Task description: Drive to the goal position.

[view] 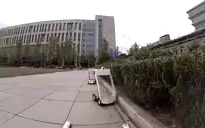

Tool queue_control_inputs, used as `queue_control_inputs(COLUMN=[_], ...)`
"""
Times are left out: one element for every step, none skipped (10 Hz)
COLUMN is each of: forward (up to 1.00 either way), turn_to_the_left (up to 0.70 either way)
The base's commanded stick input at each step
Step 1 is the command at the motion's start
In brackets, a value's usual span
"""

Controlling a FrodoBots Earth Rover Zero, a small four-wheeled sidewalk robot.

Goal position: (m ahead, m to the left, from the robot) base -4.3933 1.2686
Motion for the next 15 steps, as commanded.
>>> queue_control_inputs(forward=[0.06, 0.06, 0.06, 0.06, 0.06, 0.06, 0.06, 0.06, 0.06, 0.06, 0.06, 0.06, 0.06, 0.06, 0.06], turn_to_the_left=[0.00, 0.00, 0.00, 0.00, 0.00, 0.00, 0.00, 0.00, 0.00, 0.00, 0.00, 0.00, 0.00, 0.00, 0.00])
